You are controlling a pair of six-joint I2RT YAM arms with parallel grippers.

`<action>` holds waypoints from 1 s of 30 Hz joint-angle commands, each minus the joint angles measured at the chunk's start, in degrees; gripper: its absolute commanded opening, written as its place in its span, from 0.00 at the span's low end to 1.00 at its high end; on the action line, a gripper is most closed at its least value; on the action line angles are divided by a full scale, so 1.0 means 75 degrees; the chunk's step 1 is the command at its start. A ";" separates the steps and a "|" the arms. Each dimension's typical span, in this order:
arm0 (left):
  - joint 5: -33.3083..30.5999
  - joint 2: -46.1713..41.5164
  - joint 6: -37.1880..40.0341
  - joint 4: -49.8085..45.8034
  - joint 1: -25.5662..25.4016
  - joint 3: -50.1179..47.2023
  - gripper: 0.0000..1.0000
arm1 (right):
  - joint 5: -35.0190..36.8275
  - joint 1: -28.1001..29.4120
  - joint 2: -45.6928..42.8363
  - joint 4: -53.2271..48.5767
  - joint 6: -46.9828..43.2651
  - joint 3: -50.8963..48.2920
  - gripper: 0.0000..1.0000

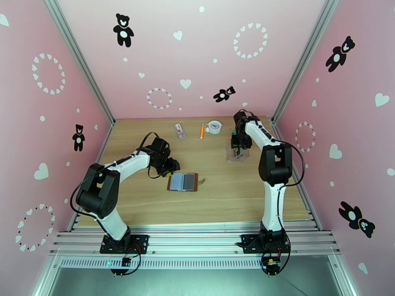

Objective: Put the credit cards into the card holder

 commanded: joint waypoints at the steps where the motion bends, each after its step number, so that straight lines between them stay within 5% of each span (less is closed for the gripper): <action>1: 0.0008 -0.0203 0.0062 -0.0077 0.0025 0.0007 0.45 | 0.0265 -0.0062 0.0311 -0.0378 0.0112 0.0290 0.54; 18: 0.0025 -0.0116 0.0080 -0.0020 0.0025 -0.0046 0.45 | 0.0140 -0.0196 0.0733 -0.0548 0.0177 0.0446 0.48; 25: 0.0059 0.0015 0.0137 -0.0055 0.0025 0.0065 0.45 | 0.0234 -0.0136 0.0778 -0.0875 0.0212 0.0781 0.19; 30: 0.0089 0.0104 0.0185 -0.0090 0.0026 0.0178 0.45 | 0.0349 -0.0042 0.0814 -0.1177 0.0301 0.1156 0.14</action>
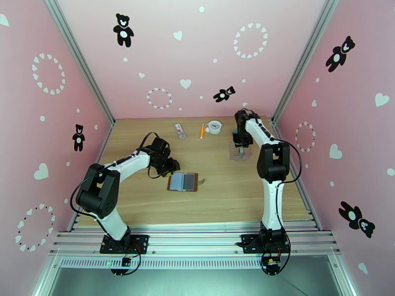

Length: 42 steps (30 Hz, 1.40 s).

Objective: Put the credit cards into the card holder

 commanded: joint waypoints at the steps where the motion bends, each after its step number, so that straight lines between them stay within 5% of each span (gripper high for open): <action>1: 0.0090 0.0121 0.0186 -0.0098 0.0025 0.0192 0.45 | 0.0302 0.0053 0.0224 -0.0494 0.0109 0.0312 0.13; 6: 0.0104 0.0197 0.0215 -0.0087 0.0025 0.0240 0.45 | 0.0287 0.0052 0.0358 -0.0563 0.0112 0.0368 0.15; 17: 0.0092 0.0161 0.0212 -0.0075 0.0024 0.0181 0.45 | 0.0546 -0.0048 0.0452 -0.0658 0.0157 0.0401 0.42; 42: 0.0069 0.0054 0.0183 -0.0086 0.0024 0.0122 0.45 | 0.0789 -0.0404 0.0292 -0.0801 0.0285 0.0369 0.46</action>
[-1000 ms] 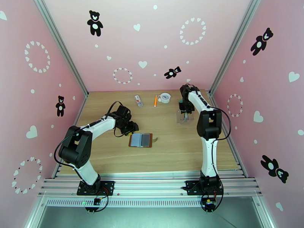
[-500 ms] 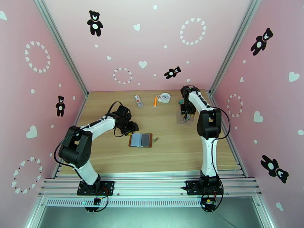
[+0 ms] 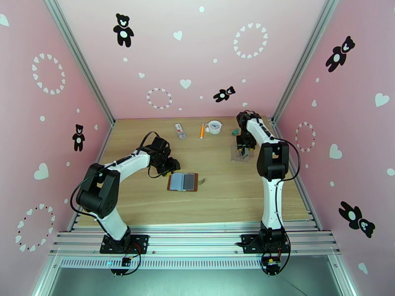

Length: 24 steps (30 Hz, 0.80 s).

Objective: Put the credit cards into the card holder

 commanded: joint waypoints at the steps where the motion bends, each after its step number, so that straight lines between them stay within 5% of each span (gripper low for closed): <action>1: 0.0069 0.0053 0.0101 -0.0084 0.0024 0.0073 0.45 | 0.0221 -0.0136 -0.0106 -0.0246 0.0173 0.0113 0.46; 24: 0.0141 0.0174 0.0142 -0.0066 0.0024 0.0217 0.45 | 0.0303 -0.0437 -0.1122 -0.0066 -0.0085 -0.0344 0.39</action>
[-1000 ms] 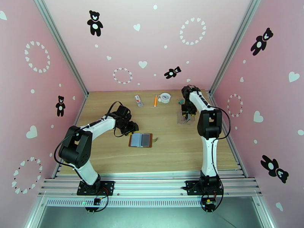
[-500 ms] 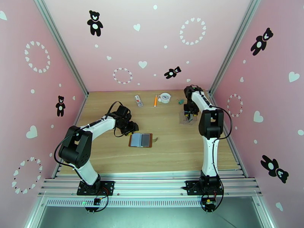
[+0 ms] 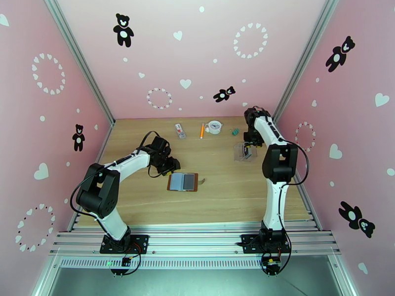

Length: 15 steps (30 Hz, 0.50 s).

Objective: Put the credit cards into the card holder

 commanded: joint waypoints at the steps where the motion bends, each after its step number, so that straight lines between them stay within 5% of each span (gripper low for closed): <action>1: 0.0139 0.0166 0.0110 -0.0071 0.0024 0.0167 0.45 | -0.0402 -0.0024 -0.0518 0.0283 -0.0113 -0.0328 0.40; 7: 0.0128 0.0142 0.0111 -0.0099 0.0024 0.0161 0.45 | -0.1425 -0.0023 -0.0872 0.1168 -0.0071 -0.0884 0.49; 15: 0.0095 0.0075 0.0098 -0.0094 0.0024 0.0085 0.45 | -0.1524 -0.0027 -0.0542 0.1173 -0.0040 -0.0964 0.56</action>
